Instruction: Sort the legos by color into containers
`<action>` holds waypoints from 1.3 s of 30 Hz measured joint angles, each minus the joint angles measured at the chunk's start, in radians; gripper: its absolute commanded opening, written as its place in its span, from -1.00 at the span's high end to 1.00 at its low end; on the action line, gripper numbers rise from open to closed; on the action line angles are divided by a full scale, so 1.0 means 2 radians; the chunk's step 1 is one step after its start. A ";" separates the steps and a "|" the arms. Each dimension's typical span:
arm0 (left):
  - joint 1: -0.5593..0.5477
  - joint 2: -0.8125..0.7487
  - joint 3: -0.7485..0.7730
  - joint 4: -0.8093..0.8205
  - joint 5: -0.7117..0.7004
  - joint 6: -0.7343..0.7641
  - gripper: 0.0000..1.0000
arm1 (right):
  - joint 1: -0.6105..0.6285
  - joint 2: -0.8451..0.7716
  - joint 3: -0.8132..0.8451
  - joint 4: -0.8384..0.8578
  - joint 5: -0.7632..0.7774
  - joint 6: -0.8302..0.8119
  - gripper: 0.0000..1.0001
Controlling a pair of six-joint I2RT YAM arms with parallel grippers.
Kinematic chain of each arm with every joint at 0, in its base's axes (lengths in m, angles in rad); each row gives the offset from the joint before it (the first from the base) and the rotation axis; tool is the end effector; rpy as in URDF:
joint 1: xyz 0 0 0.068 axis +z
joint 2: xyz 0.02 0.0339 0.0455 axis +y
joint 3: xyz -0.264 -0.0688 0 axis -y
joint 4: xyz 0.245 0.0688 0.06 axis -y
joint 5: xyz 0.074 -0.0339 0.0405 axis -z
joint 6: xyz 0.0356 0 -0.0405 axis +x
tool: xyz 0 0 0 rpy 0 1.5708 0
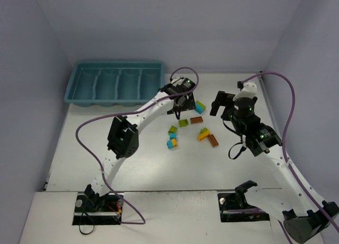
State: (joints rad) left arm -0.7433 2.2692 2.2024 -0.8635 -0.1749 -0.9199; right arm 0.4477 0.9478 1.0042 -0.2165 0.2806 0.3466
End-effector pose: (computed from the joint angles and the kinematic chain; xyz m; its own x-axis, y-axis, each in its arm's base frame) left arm 0.3748 -0.3361 0.2718 -0.8269 -0.3040 -0.4731 -0.1122 0.9136 -0.3909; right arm 0.1972 0.0838 0.3844 -0.1927 0.2695 -0.9435 -0.1106 0.9494 0.2938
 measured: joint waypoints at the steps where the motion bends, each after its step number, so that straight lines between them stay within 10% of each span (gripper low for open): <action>1: -0.005 0.010 0.004 0.000 -0.007 -0.013 -0.61 | 0.000 -0.001 0.000 -0.001 -0.001 0.004 -1.00; 18: 0.022 0.126 0.043 0.048 -0.106 -0.114 -0.56 | 0.000 -0.032 -0.008 -0.019 -0.014 0.026 -1.00; 34: 0.023 0.146 0.057 0.106 -0.122 -0.122 0.17 | 0.000 -0.061 -0.022 -0.029 -0.019 0.029 -1.00; 39: 0.023 0.145 0.051 0.111 -0.121 -0.121 0.11 | 0.000 -0.057 -0.024 -0.029 -0.029 0.026 -1.00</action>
State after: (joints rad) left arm -0.6983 2.5591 2.3047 -0.6422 -0.4171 -1.1618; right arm 0.4477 0.8345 0.9562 -0.2745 0.2218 0.3977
